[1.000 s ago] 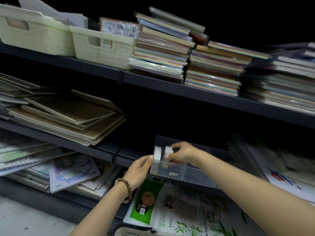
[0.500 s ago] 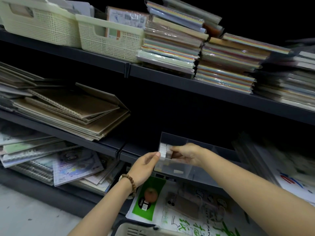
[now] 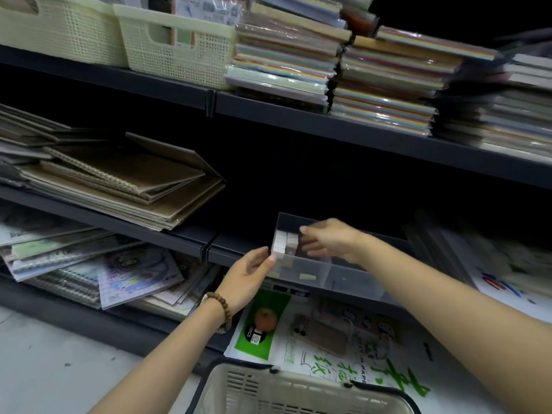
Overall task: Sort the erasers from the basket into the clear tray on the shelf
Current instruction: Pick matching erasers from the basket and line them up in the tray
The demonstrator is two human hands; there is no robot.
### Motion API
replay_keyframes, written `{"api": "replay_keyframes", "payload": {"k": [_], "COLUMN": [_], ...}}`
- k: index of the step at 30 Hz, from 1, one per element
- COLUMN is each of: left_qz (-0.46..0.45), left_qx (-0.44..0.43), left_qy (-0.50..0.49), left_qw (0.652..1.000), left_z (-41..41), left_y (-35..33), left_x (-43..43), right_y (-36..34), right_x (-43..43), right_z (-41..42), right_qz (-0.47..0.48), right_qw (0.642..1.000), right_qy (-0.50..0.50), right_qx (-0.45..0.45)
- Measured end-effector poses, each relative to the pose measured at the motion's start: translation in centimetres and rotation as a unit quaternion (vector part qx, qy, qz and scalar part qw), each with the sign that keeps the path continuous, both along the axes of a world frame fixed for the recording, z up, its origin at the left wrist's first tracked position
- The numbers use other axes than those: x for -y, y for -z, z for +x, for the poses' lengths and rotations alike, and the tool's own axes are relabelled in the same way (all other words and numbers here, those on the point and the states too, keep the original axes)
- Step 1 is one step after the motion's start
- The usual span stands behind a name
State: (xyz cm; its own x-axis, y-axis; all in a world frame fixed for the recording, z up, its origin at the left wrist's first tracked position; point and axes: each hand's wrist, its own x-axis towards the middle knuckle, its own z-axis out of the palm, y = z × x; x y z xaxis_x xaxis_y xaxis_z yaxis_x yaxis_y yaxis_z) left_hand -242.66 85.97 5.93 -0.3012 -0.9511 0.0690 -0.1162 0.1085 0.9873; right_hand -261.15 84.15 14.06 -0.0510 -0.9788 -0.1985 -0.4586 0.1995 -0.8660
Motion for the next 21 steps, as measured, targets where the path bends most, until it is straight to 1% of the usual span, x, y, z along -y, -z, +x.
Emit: {"api": "replay_keyframes", "payload": {"k": [2, 3, 5, 6, 8, 10, 11, 14, 16, 19, 21], "left_qz": [-0.007, -0.017, -0.034, -0.035, -0.028, -0.011, 0.011, 0.102, 0.147, 0.223, 0.256], "left_qx": [0.009, 0.027, 0.076, 0.101, 0.161, 0.223, 0.235, 0.259, 0.292, 0.32, 0.361], "left_qy": [-0.011, -0.014, -0.014, -0.005, 0.035, 0.079, 0.093, 0.116, 0.124, 0.127, 0.145], "left_qw": [1.0, 0.999, 0.996, 0.994, 0.986, 0.972, 0.967, 0.953, 0.937, 0.912, 0.885], "left_z": [0.4, 0.6, 1.0, 1.0, 0.9, 0.3, -0.1, -1.1, -1.5, -1.8, -1.8], "left_y": [0.7, 1.2, 2.4, 3.2, 5.2, 7.7, 9.1, 14.1, 17.6, 22.5, 25.2], "left_x": [-0.8, -1.3, -2.4, -3.0, -4.4, -6.0, -6.9, -9.5, -11.4, -14.2, -15.6], "right_y": [-1.0, -1.2, -0.4, 0.6, 3.7, 8.0, 10.6, 18.3, 23.3, 29.3, 32.4], "right_x": [-2.2, -3.5, -6.3, -7.6, -10.0, -12.2, -13.2, -16.3, -18.5, -21.6, -23.4], "right_z": [-0.7, -1.1, -1.9, -2.3, -3.3, -4.2, -4.7, -5.8, -6.5, -7.3, -7.7], "right_qz": [-0.062, -0.081, -0.086, -0.072, -0.012, 0.063, 0.1, 0.206, 0.267, 0.334, 0.368], "right_qw": [0.998, 0.996, 0.995, 0.996, 0.996, 0.992, 0.99, 0.977, 0.962, 0.94, 0.928], "right_qy": [-0.018, -0.024, -0.036, -0.037, -0.027, -0.007, 0.002, 0.013, 0.035, 0.062, 0.057], "right_qx": [0.004, 0.009, 0.03, 0.047, 0.087, 0.106, 0.103, 0.051, 0.049, 0.037, 0.015]}}
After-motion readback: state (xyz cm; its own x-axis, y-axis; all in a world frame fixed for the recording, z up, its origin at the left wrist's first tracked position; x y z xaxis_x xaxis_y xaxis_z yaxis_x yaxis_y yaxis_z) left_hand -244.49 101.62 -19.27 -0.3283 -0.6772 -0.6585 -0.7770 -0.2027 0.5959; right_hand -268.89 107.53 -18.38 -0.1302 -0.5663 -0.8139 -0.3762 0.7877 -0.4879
